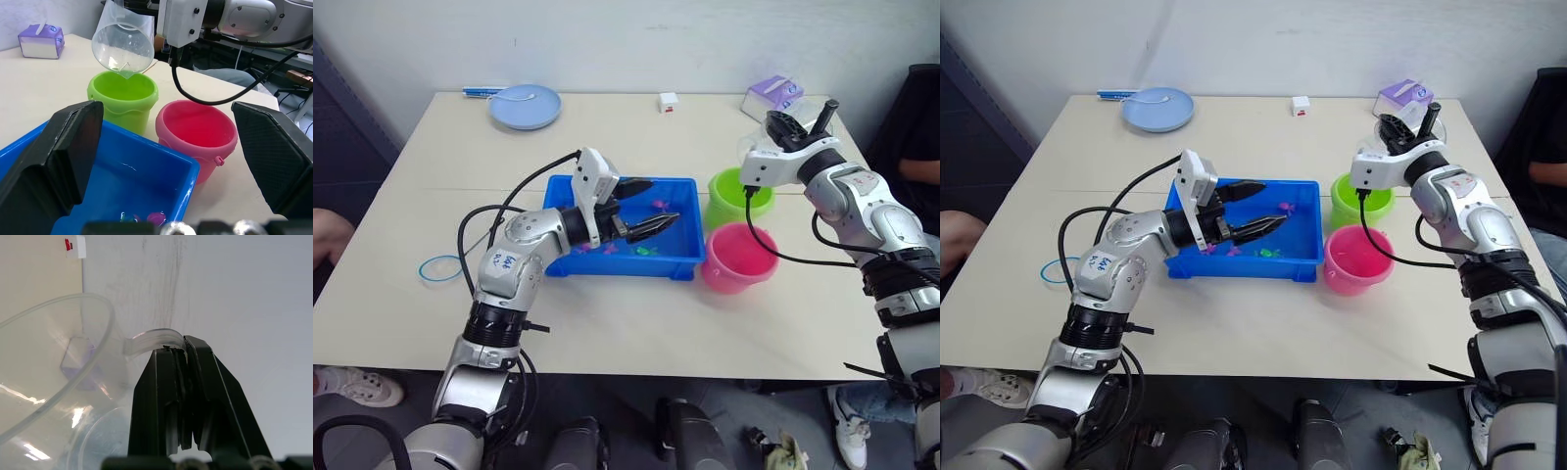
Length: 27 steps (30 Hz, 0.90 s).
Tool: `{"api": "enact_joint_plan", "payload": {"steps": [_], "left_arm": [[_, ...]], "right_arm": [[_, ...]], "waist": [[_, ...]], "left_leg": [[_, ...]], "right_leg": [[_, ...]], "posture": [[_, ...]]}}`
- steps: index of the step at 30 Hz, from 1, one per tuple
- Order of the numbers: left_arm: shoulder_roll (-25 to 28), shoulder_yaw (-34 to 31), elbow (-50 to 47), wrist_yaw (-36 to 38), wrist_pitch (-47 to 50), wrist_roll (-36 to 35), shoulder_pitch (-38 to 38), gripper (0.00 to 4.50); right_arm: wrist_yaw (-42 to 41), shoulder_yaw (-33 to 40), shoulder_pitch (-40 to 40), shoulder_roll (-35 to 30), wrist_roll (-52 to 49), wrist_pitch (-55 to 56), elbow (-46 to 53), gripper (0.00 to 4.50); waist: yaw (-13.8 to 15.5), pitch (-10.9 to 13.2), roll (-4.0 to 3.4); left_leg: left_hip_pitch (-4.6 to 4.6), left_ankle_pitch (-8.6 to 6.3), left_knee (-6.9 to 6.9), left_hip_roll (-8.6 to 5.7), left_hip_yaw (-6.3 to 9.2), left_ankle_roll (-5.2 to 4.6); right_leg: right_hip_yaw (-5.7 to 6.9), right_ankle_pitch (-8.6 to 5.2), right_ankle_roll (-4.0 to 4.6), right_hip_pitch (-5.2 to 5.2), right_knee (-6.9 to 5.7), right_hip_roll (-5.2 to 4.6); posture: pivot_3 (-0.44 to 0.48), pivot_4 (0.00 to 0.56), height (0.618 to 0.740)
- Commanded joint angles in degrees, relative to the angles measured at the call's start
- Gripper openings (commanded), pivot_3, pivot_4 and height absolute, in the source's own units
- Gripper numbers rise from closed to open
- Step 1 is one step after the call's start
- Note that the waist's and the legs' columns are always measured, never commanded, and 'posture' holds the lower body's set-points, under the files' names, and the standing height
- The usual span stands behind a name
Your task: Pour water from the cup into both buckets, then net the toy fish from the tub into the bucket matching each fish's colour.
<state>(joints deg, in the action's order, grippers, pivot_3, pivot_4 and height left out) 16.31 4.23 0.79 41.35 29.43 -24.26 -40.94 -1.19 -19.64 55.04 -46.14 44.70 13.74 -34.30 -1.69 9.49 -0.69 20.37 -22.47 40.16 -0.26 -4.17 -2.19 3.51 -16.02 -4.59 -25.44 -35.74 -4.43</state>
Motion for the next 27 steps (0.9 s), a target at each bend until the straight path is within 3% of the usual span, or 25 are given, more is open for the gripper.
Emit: {"api": "enact_joint_plan", "payload": {"steps": [1,2,6,9,16,22,27], "left_arm": [[-0.4,-0.6,-1.6,0.5,-0.4,-0.8,-0.3,4.50],[-0.5,-0.5,-1.6,0.6,-0.3,-0.9,-0.4,4.50],[-1.0,-0.7,-2.4,2.4,1.0,-3.1,-0.3,4.50],[-0.3,-0.6,-3.7,4.4,2.7,-4.8,0.4,4.50],[1.9,-0.5,-5.5,9.8,7.5,-9.0,1.0,4.50],[6.4,0.8,-7.2,16.1,11.1,-11.5,2.6,4.50],[10.7,4.1,-8.8,21.8,9.9,-9.9,5.2,4.50]], "right_arm": [[-0.2,4.8,-0.9,-1.7,-3.4,-0.8,3.2,0.70],[-0.5,5.5,-1.5,-1.9,-4.1,-1.0,3.6,0.70],[-5.3,21.3,-7.7,5.5,-24.1,-12.1,8.4,0.70],[-5.9,32.3,-12.9,10.7,-34.4,-23.6,18.3,0.69],[-1.7,50.2,-23.2,24.2,-54.8,-42.6,46.7,0.69],[1.2,58.5,-34.9,30.5,-64.7,-51.5,65.7,0.69],[0.7,58.9,-46.5,33.3,-67.0,-51.1,71.7,0.69]], "waist": [[0.1,0.0,0.00],[0.1,0.0,0.00],[0.1,0.0,0.01],[0.1,0.0,0.00],[0.1,0.0,-0.03],[0.3,0.0,-0.07],[0.2,0.0,-0.07]], "left_leg": [[0.00,0.00,0.00,0.00,0.00,0.00],[0.01,0.00,0.00,0.00,0.01,0.00],[0.04,0.01,0.03,0.00,0.12,0.00],[0.08,0.02,0.06,0.00,0.22,-0.01],[0.08,0.06,0.05,0.01,0.31,0.03],[0.06,0.07,0.02,-0.03,0.32,0.06],[0.01,0.07,-0.04,-0.08,0.24,0.06]], "right_leg": [[0.00,0.00,0.00,0.00,0.00,0.00],[0.01,0.00,0.00,0.00,0.01,0.00],[0.12,0.00,0.00,0.04,0.02,0.00],[0.19,0.00,0.00,0.04,-0.05,-0.03],[0.21,0.00,0.00,0.03,-0.11,-0.02],[0.20,0.00,0.00,0.03,-0.13,-0.01],[0.14,0.00,0.00,0.03,-0.13,0.02]], "posture": [[0.000,0.150,0.740],[0.000,0.150,0.740],[0.000,0.150,0.740],[0.000,0.150,0.740],[0.000,0.150,0.740],[0.000,0.150,0.740],[0.000,0.150,0.740]]}}
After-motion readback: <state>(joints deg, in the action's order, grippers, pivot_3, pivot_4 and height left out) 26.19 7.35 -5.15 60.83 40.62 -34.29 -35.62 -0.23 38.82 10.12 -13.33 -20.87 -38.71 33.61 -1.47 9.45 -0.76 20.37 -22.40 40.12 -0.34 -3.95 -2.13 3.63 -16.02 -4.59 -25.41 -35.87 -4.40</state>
